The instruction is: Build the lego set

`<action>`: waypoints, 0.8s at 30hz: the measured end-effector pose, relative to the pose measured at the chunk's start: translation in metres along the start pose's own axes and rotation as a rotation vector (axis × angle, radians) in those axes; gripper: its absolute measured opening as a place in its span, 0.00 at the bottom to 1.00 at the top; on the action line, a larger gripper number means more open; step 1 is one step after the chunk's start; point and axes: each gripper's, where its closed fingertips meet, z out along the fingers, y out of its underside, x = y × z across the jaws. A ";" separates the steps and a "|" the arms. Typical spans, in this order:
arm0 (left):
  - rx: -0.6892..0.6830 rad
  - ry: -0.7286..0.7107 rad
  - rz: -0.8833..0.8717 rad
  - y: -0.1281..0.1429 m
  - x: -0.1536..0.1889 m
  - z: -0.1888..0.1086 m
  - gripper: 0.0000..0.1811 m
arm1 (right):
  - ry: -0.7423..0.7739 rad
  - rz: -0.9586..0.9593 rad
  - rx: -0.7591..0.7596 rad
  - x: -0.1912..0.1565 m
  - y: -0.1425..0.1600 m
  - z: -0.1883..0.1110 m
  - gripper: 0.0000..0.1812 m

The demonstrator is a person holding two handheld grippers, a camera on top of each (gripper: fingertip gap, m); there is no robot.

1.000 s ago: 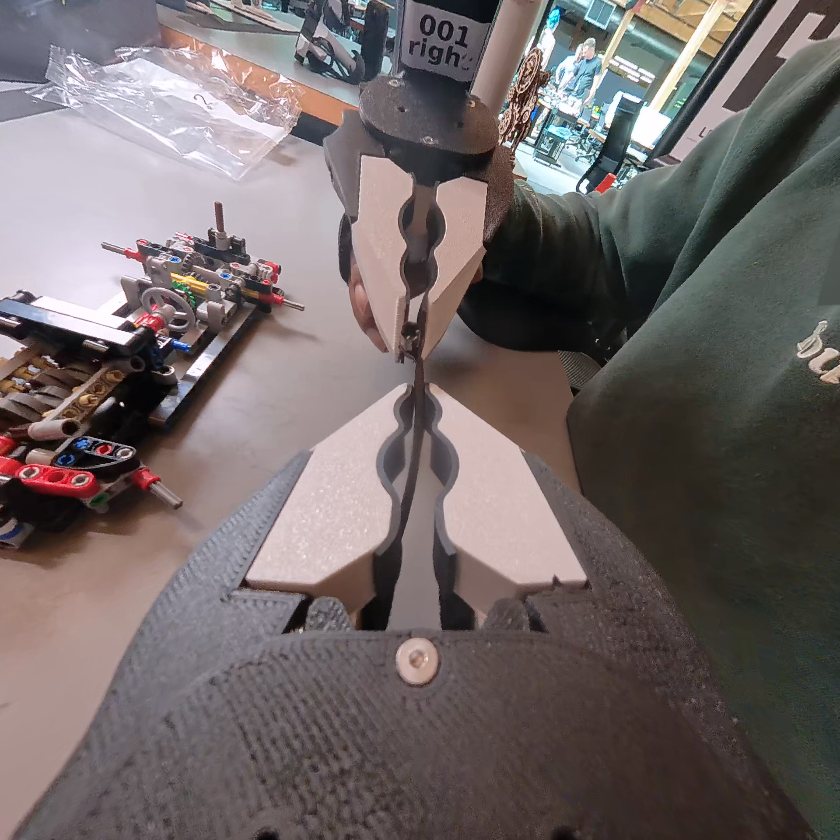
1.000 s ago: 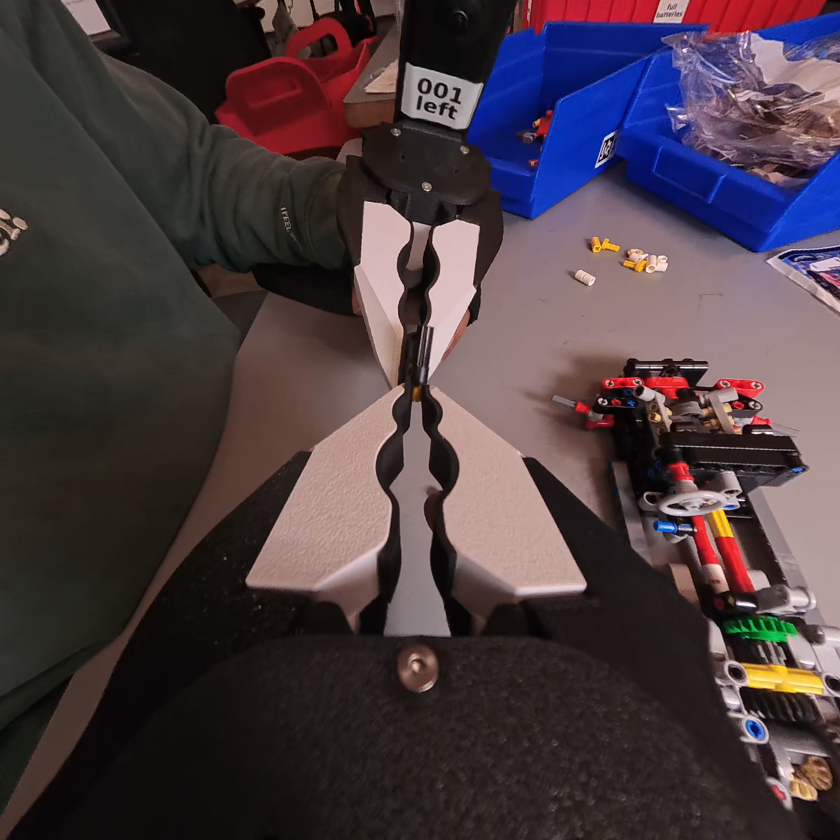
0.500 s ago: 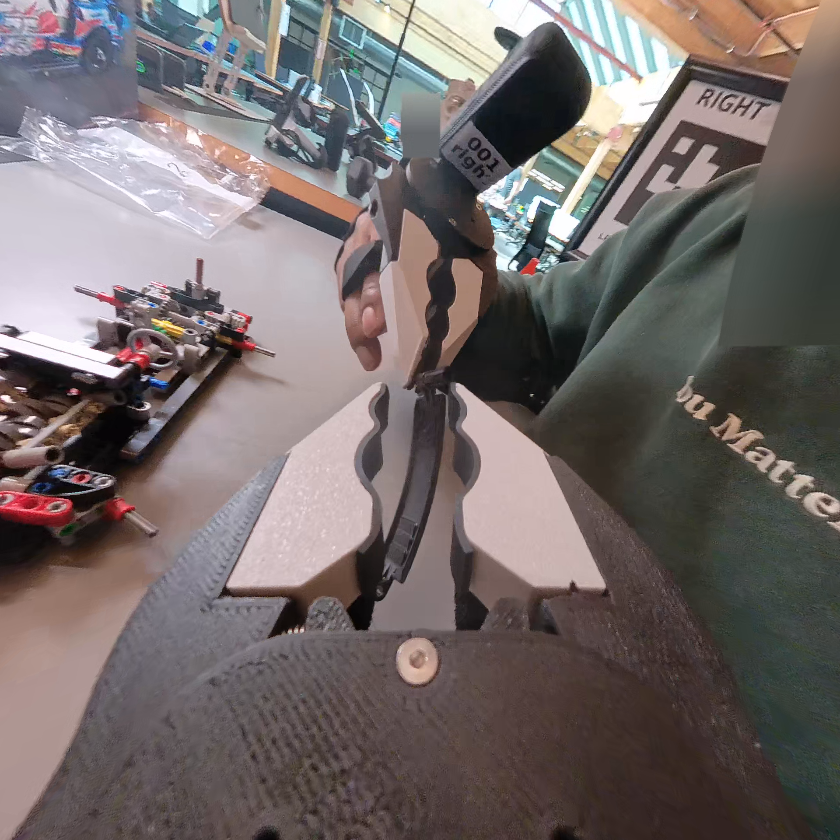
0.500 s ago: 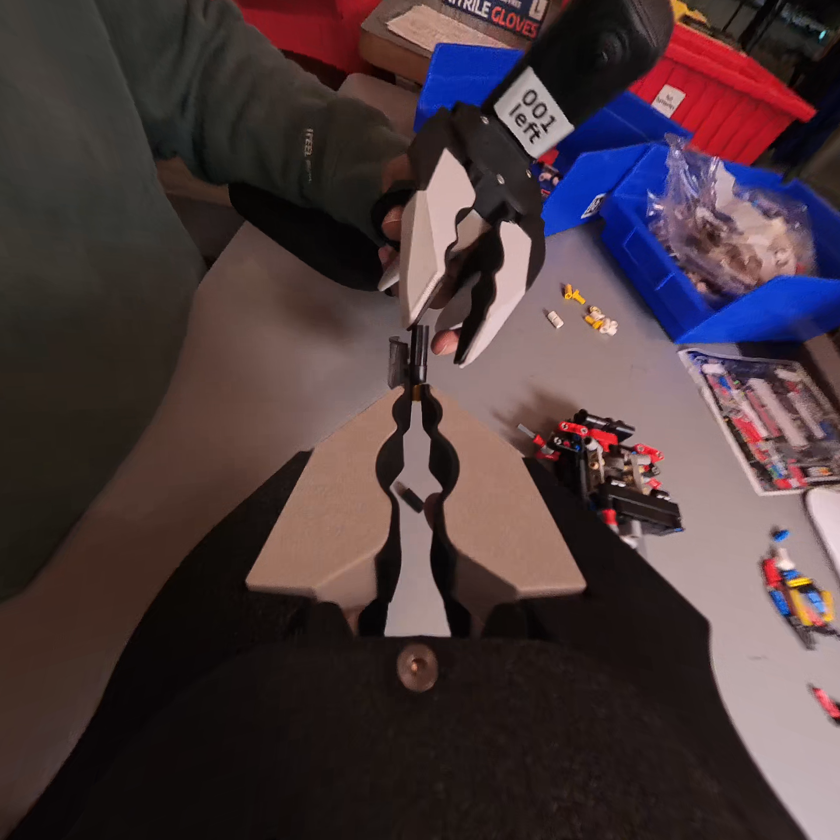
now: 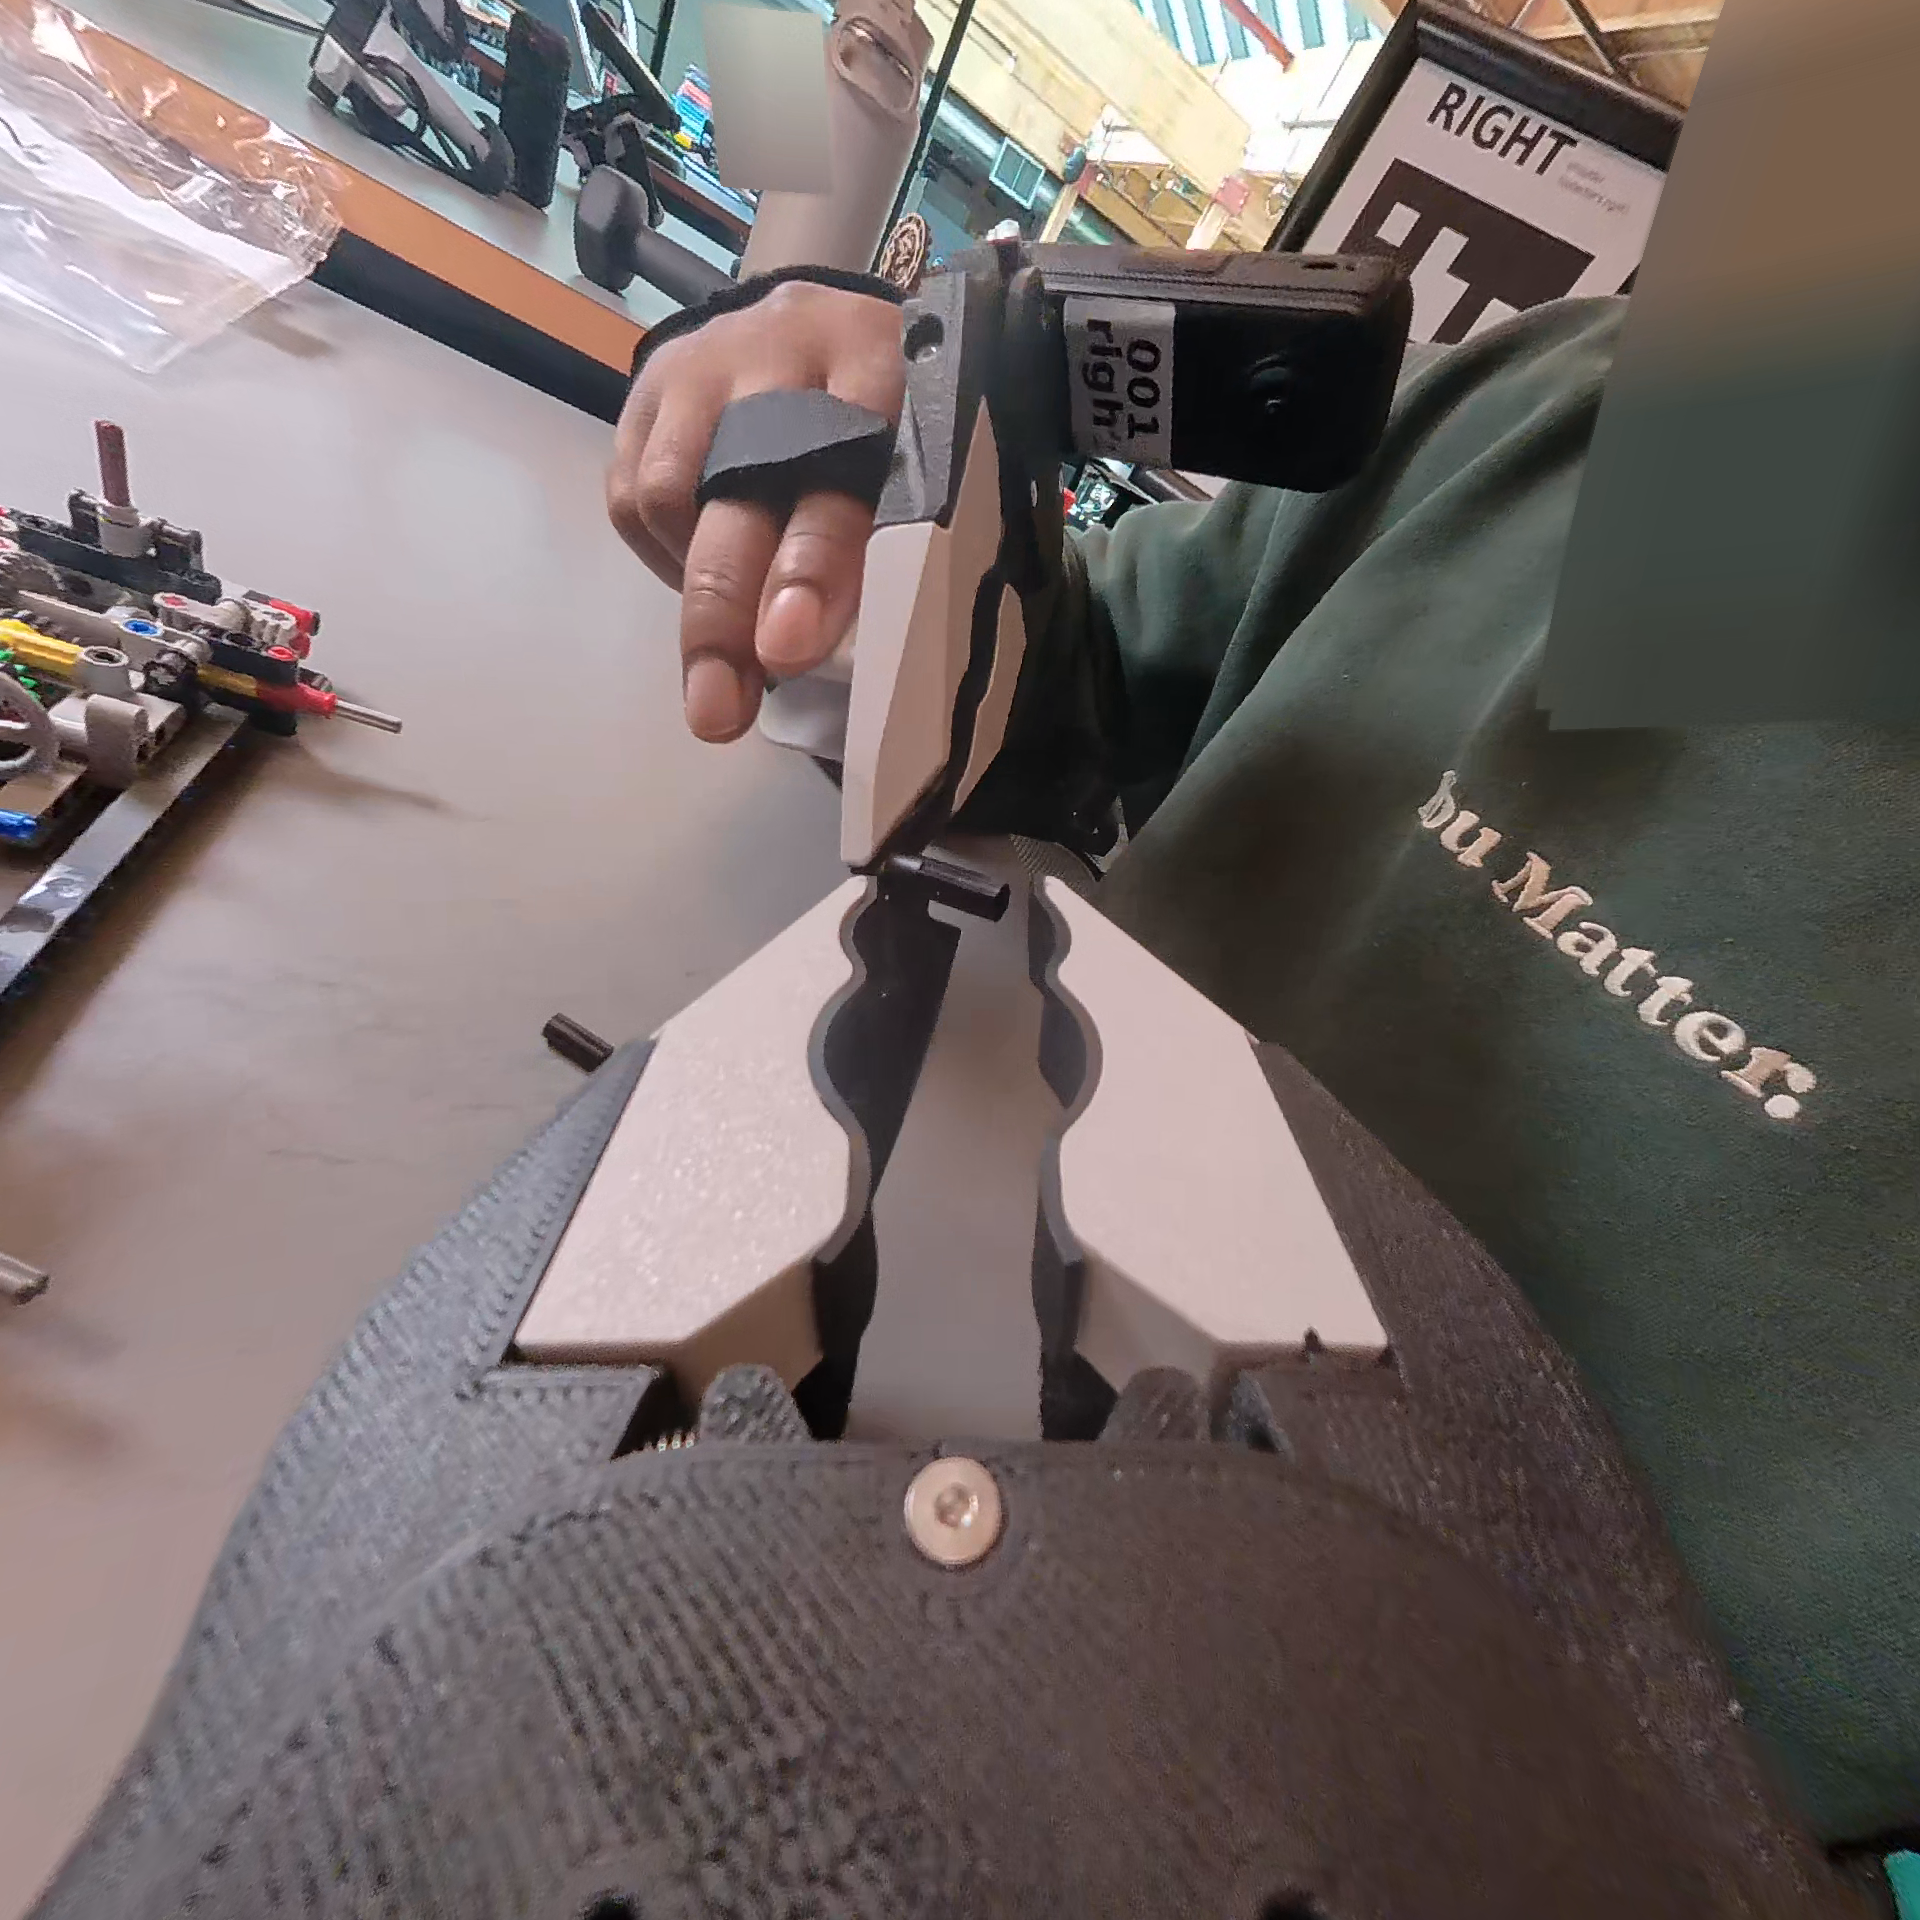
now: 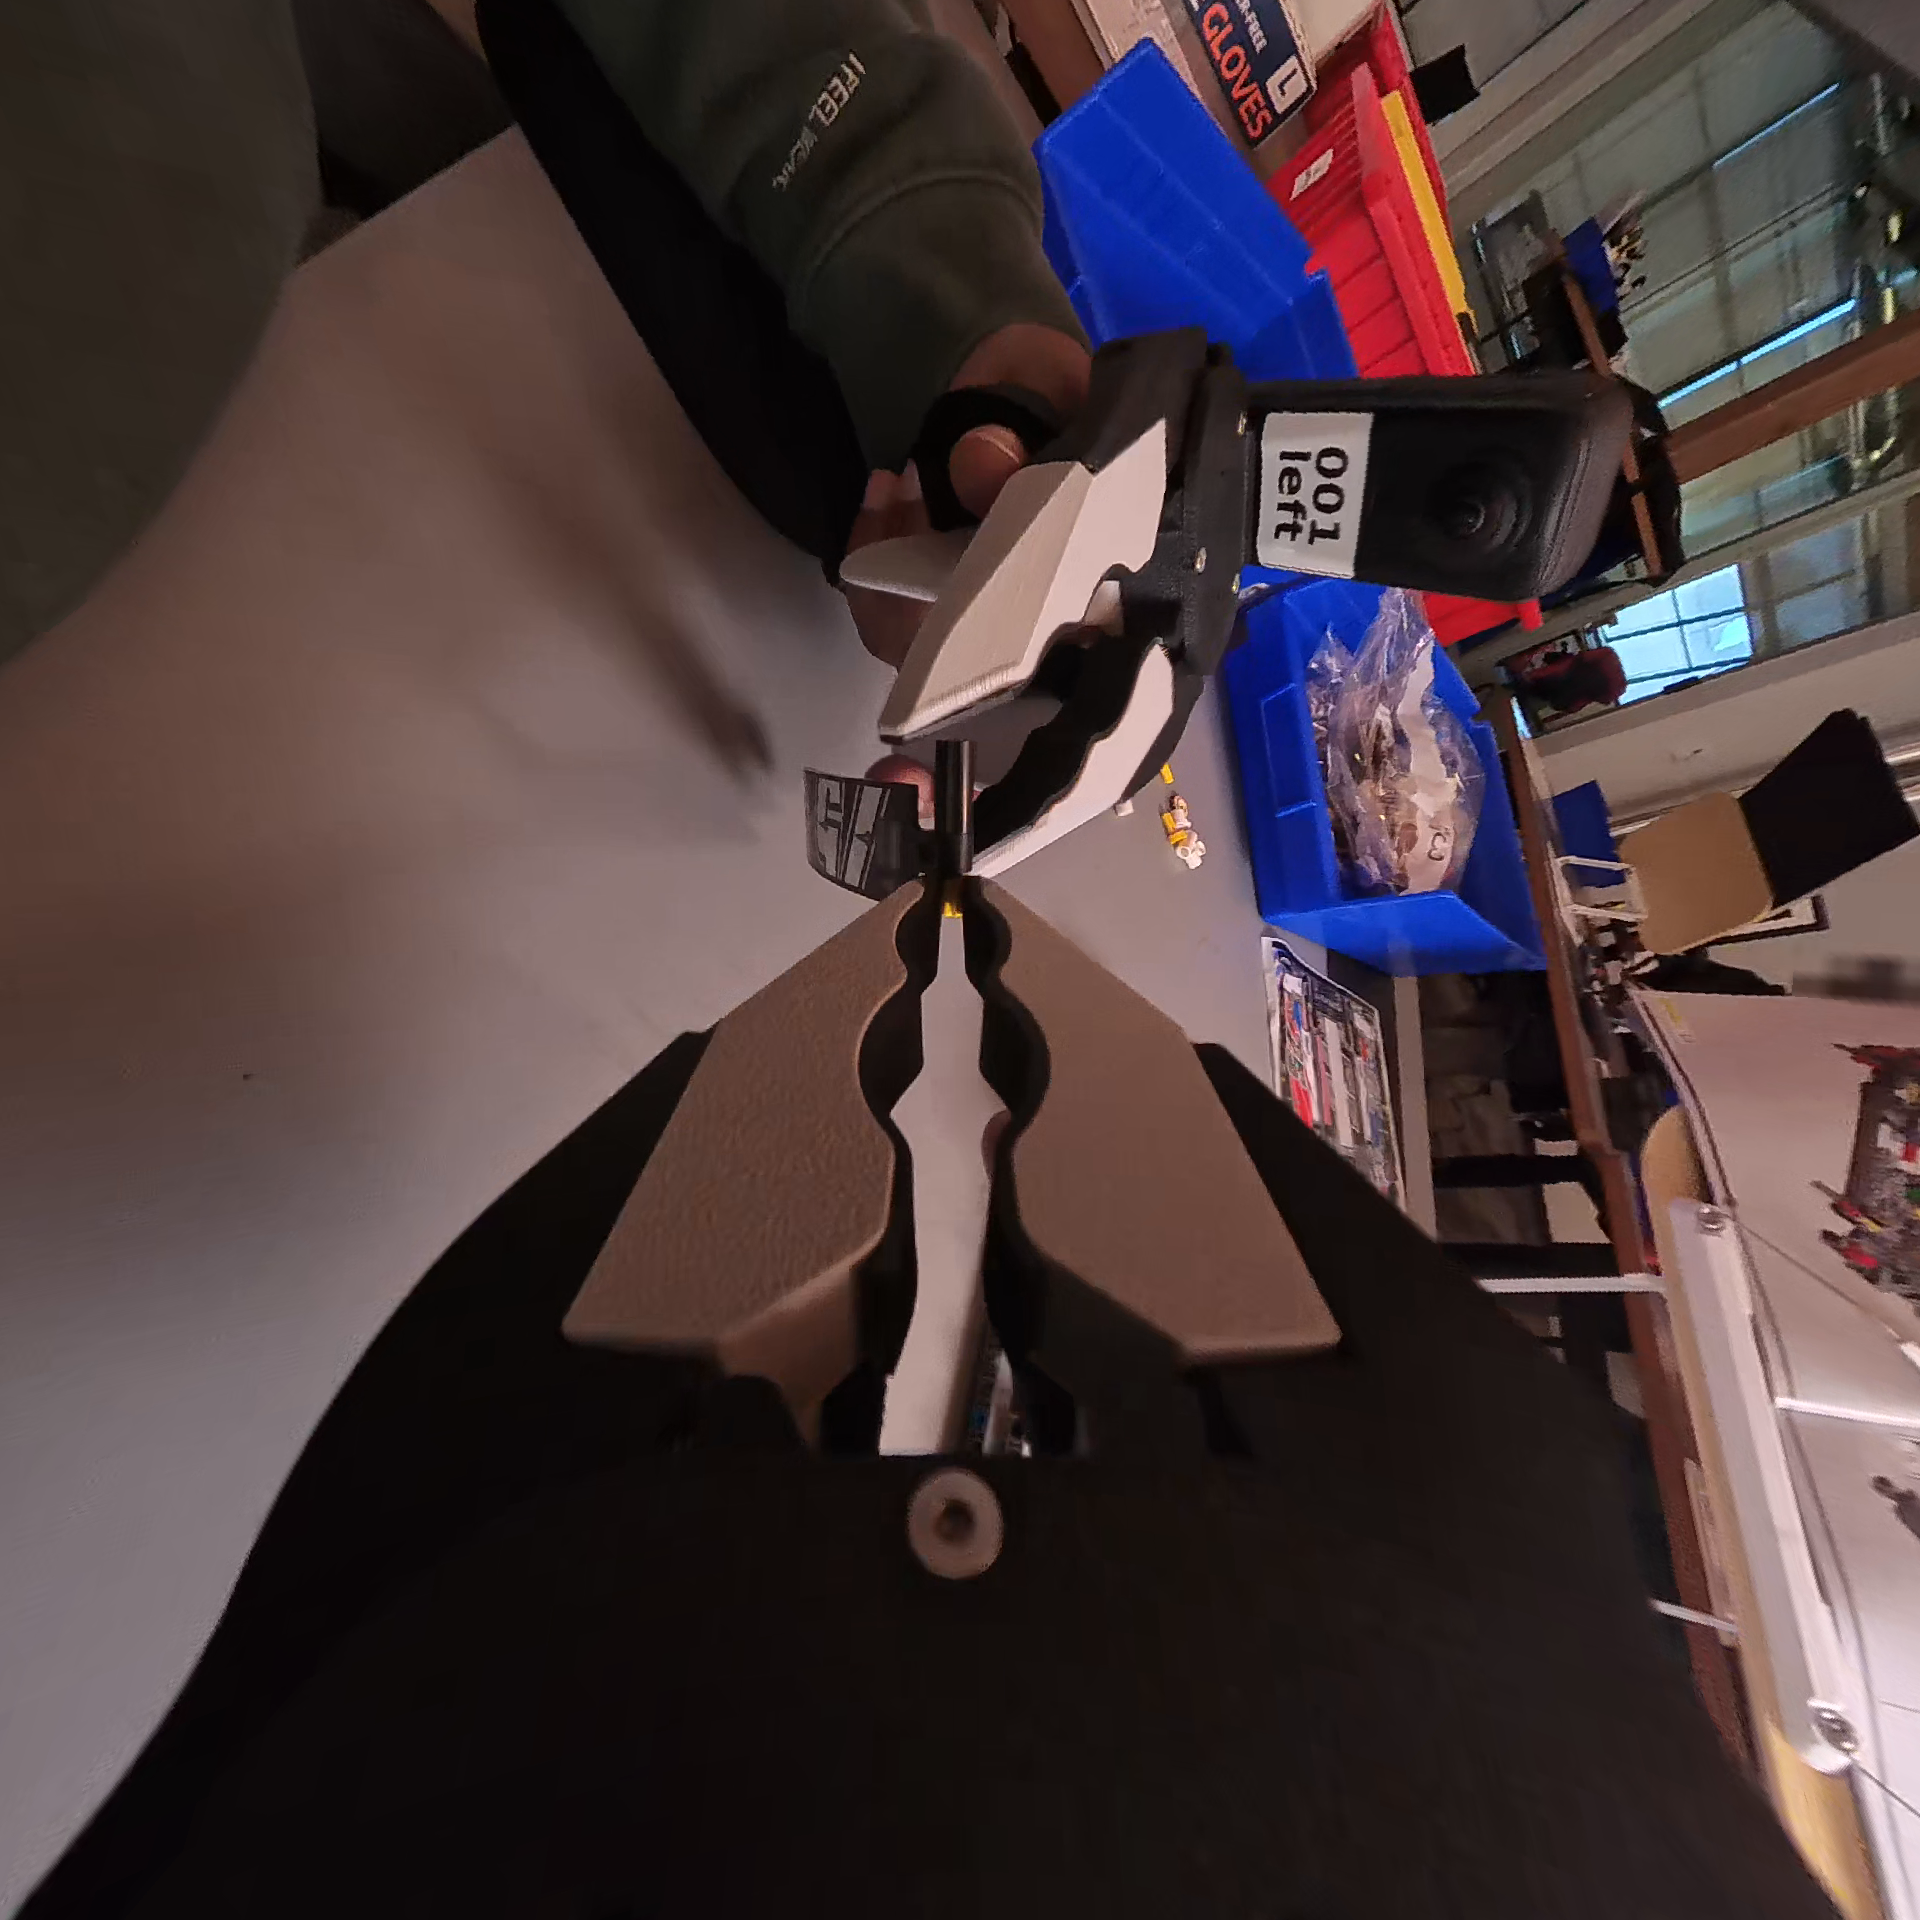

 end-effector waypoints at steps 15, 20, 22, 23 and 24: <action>0.009 -0.138 0.124 -0.005 -0.012 -0.007 0.04 | 0.044 0.042 0.014 0.008 0.008 -0.003 0.00; -0.009 -0.145 0.143 -0.003 -0.012 -0.007 0.04 | 0.025 0.067 0.027 0.005 0.009 -0.002 0.00; -0.012 -0.149 0.138 -0.002 -0.013 -0.007 0.04 | 0.023 0.070 0.022 0.005 0.010 -0.001 0.00; -0.010 -0.147 0.133 -0.002 -0.013 -0.007 0.04 | 0.023 0.070 0.025 0.005 0.010 -0.001 0.00; -0.008 -0.139 0.126 -0.002 -0.012 -0.006 0.04 | 0.021 0.071 0.031 0.005 0.009 -0.002 0.00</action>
